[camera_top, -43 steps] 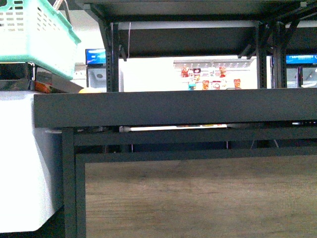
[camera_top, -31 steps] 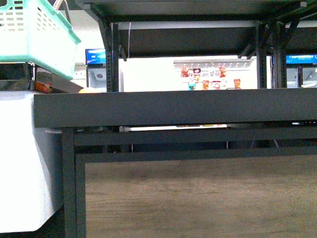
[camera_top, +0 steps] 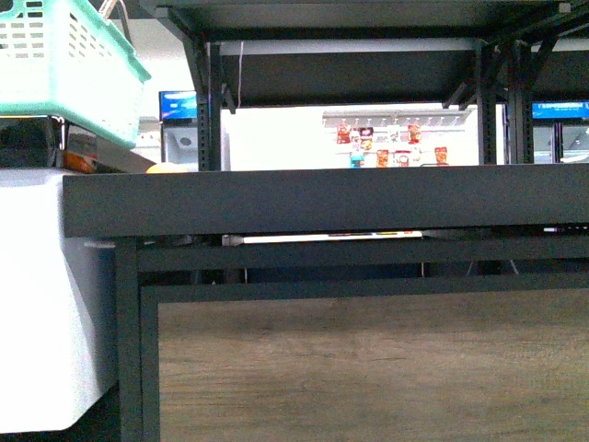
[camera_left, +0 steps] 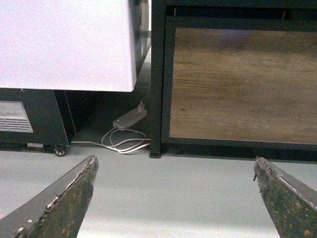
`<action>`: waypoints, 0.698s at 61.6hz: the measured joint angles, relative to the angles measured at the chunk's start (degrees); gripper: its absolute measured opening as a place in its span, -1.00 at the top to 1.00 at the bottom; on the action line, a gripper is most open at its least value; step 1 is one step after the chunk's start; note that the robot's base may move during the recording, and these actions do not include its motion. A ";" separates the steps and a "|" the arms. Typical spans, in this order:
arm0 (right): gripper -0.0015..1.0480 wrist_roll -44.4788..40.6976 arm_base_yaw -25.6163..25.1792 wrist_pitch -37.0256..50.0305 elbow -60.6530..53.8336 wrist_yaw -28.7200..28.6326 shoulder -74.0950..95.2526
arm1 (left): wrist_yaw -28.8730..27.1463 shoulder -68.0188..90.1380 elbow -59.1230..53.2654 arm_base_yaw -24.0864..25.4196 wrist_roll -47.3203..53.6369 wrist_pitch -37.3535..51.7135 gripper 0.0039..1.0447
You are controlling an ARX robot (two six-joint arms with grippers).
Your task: Pick lemon from shelf
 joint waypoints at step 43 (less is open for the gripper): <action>-0.86 -0.02 -0.02 0.00 0.00 0.02 0.00 | 0.00 0.00 0.00 0.00 0.00 0.00 -0.85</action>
